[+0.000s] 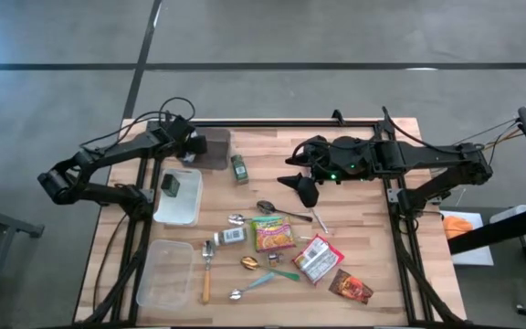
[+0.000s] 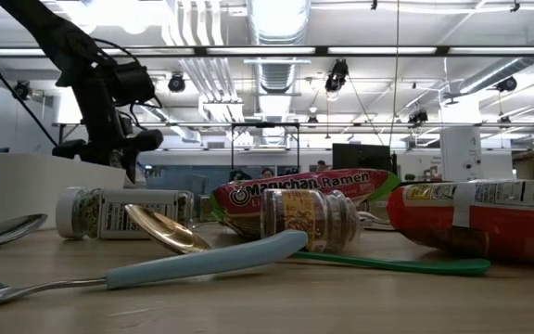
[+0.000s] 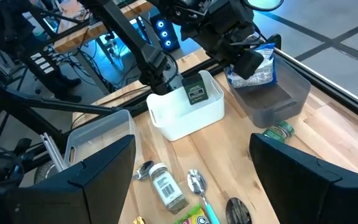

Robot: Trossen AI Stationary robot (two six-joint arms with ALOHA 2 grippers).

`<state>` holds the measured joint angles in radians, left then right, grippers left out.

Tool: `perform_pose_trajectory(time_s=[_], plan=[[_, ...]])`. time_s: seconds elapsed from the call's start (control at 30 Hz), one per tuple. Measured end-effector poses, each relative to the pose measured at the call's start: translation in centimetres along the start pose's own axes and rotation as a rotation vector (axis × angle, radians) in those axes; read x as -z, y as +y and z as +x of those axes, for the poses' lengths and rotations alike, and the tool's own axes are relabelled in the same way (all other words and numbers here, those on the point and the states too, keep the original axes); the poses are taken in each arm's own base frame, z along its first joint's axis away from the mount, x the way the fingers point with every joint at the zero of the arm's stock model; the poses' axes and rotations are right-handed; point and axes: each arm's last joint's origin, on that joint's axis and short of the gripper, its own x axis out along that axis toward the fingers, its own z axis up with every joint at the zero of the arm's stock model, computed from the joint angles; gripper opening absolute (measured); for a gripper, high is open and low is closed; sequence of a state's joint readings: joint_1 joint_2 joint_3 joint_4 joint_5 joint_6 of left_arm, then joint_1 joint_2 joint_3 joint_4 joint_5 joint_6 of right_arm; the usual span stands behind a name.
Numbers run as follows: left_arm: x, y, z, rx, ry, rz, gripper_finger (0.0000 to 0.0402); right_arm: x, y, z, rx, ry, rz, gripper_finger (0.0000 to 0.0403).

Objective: Pick & Place Food Item
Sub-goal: Put the blue noodle pack into the black bin

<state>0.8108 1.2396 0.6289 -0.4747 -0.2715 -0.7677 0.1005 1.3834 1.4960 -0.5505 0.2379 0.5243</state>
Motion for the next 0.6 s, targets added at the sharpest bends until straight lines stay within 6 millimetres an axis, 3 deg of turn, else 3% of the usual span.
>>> perform_pose_trajectory(time_s=[0.33,0.6], plan=[[-0.03,-0.04,0.0,0.006,-0.001,-0.001,0.0307,0.01,0.0,0.01,0.0,0.001,0.0,0.031],[-0.03,-0.11,-0.03,0.024,0.011,-0.002,0.0349,0.0,0.0,0.0,0.0,0.0,0.023,0.031]])
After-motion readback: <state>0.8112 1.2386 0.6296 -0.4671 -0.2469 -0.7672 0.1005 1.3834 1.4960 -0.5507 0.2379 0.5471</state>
